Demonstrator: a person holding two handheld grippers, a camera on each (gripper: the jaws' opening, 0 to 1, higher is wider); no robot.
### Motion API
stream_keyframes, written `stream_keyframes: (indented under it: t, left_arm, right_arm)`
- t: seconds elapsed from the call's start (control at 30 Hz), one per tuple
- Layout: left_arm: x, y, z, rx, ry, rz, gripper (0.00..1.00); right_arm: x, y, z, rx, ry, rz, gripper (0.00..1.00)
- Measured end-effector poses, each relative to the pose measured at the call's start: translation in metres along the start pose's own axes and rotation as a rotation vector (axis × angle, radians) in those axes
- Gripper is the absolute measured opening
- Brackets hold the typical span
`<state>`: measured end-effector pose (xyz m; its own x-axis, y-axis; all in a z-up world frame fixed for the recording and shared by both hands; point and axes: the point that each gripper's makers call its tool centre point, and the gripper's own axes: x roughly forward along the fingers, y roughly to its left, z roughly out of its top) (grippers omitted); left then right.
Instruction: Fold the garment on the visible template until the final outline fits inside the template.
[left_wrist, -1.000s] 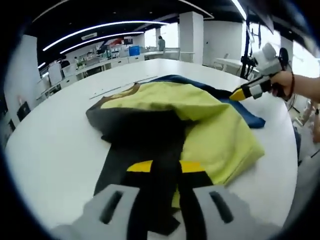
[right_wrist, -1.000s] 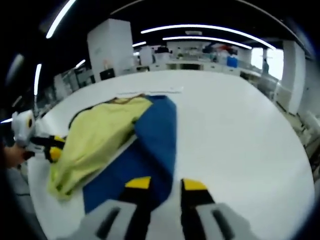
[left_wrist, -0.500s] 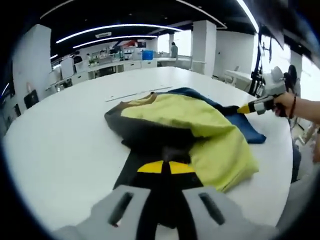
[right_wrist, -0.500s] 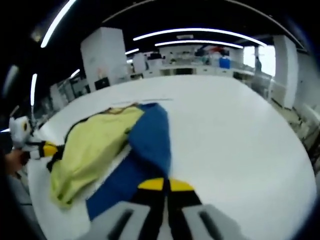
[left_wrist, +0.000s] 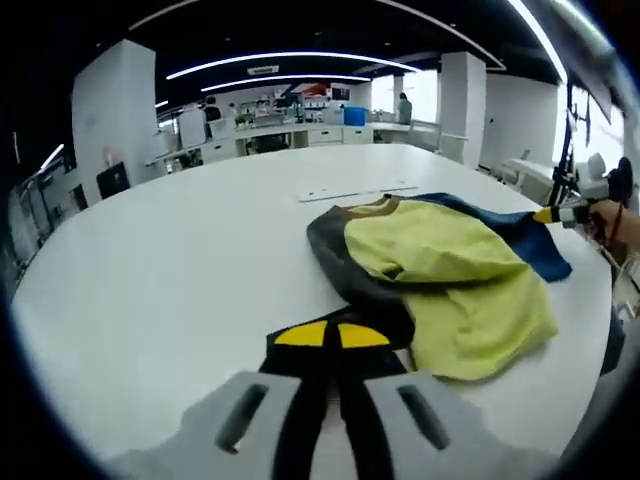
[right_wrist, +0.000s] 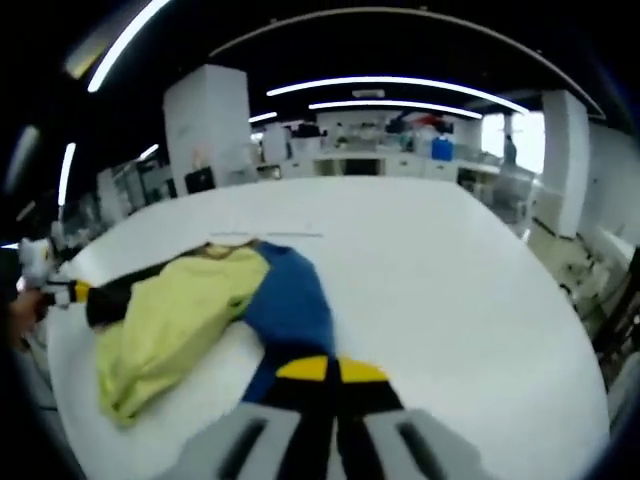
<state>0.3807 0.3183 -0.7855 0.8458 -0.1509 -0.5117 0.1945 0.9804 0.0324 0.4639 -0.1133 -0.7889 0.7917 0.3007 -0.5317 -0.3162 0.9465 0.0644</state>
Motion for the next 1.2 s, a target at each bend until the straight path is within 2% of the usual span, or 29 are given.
stream_keyframes:
  t: [0.2, 0.43, 0.53, 0.77, 0.87, 1.1, 1.2]
  left_arm:
    - [0.0, 0.023, -0.008, 0.03, 0.031, 0.053, 0.0]
    - [0.002, 0.046, -0.02, 0.021, 0.063, 0.111, 0.0]
    - [0.004, 0.054, -0.018, 0.01, 0.044, 0.107, 0.0]
    - [0.006, 0.076, -0.023, 0.053, 0.074, 0.17, 0.0]
    - [0.005, 0.086, -0.025, 0.037, 0.083, 0.199, 0.0]
    - [-0.002, 0.117, -0.032, -0.076, 0.094, 0.314, 0.0]
    - [-0.008, 0.129, -0.036, -0.083, 0.099, 0.349, 0.0]
  right_arm:
    - [-0.002, -0.013, 0.01, -0.013, -0.009, -0.022, 0.0]
    - [0.002, -0.034, 0.021, -0.027, -0.013, -0.061, 0.0]
    - [0.004, -0.044, 0.025, -0.035, -0.011, -0.078, 0.0]
    - [0.012, -0.059, 0.031, -0.022, -0.004, -0.106, 0.0]
    - [0.017, -0.065, 0.032, -0.016, 0.008, -0.114, 0.0]
    - [0.016, -0.069, 0.032, -0.01, 0.016, -0.13, 0.0]
    - [0.017, -0.071, 0.033, -0.014, 0.013, -0.133, 0.0]
